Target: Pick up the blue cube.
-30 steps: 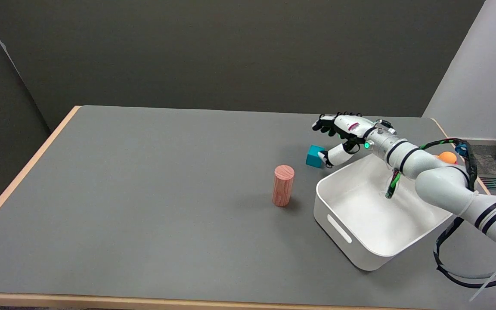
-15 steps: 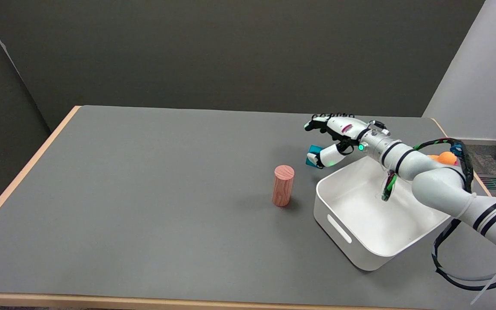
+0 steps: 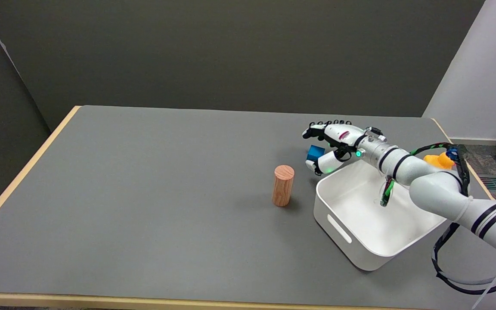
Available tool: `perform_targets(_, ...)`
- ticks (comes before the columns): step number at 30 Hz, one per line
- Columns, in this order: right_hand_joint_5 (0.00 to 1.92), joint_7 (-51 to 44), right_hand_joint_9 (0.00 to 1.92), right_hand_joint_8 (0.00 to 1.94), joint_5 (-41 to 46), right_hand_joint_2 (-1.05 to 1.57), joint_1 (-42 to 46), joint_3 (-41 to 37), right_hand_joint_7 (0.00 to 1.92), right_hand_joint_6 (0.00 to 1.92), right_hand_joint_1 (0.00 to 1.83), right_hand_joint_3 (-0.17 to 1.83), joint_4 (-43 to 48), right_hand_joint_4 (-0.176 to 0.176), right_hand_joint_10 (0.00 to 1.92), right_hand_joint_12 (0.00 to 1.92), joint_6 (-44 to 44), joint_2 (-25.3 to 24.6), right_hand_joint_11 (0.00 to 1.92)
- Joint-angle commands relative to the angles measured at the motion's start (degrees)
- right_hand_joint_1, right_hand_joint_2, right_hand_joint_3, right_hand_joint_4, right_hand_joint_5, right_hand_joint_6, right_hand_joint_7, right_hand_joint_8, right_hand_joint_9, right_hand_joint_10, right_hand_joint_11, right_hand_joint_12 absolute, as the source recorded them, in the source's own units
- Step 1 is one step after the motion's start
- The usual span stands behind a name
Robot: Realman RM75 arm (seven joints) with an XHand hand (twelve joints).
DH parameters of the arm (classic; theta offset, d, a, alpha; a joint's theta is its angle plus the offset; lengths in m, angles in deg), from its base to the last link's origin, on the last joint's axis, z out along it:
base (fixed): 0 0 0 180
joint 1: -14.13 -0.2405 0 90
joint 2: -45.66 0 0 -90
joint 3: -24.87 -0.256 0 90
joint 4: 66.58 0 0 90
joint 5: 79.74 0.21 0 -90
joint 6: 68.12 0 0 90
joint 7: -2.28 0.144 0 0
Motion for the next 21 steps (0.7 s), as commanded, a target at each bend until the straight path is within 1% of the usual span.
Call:
perform_targets(1,0.27,0.00,0.24,0.37,0.08,0.58,-0.87,3.18,0.31,0.48,0.73,0.94,-2.85,0.026,0.83,1.60,2.43,-0.42,0.36)
perform_targets(9,0.27,0.00,0.26,0.37,-0.32,0.58,-1.43,3.84,0.33,0.49,0.76,0.95,-4.83,0.028,0.84,1.59,3.95,-1.46,0.35)
perform_targets(15,0.31,0.00,0.33,0.46,-0.32,0.63,-1.43,4.70,0.42,0.55,0.86,0.95,-5.02,0.024,0.90,1.61,6.49,-1.46,0.36)
perform_targets(17,0.38,0.00,0.46,0.65,-0.32,0.70,-1.35,4.70,0.51,0.78,0.93,0.96,-5.02,0.009,0.96,1.73,7.15,-1.46,0.22)
perform_targets(19,0.38,0.00,0.47,0.83,-0.32,0.76,-1.35,4.70,0.54,0.95,0.94,0.90,-5.02,-0.008,1.07,1.79,7.23,-1.46,0.13)
perform_targets(20,0.46,0.00,0.49,1.04,-0.32,0.93,-1.35,4.70,0.53,1.22,0.94,0.67,-5.02,-0.040,1.19,1.84,7.31,-1.46,0.07)
perform_targets(21,0.56,-0.24,0.51,1.28,-0.32,1.14,-1.35,4.70,0.50,1.53,0.95,0.39,-4.93,-0.077,1.32,1.89,7.39,-1.46,0.01)
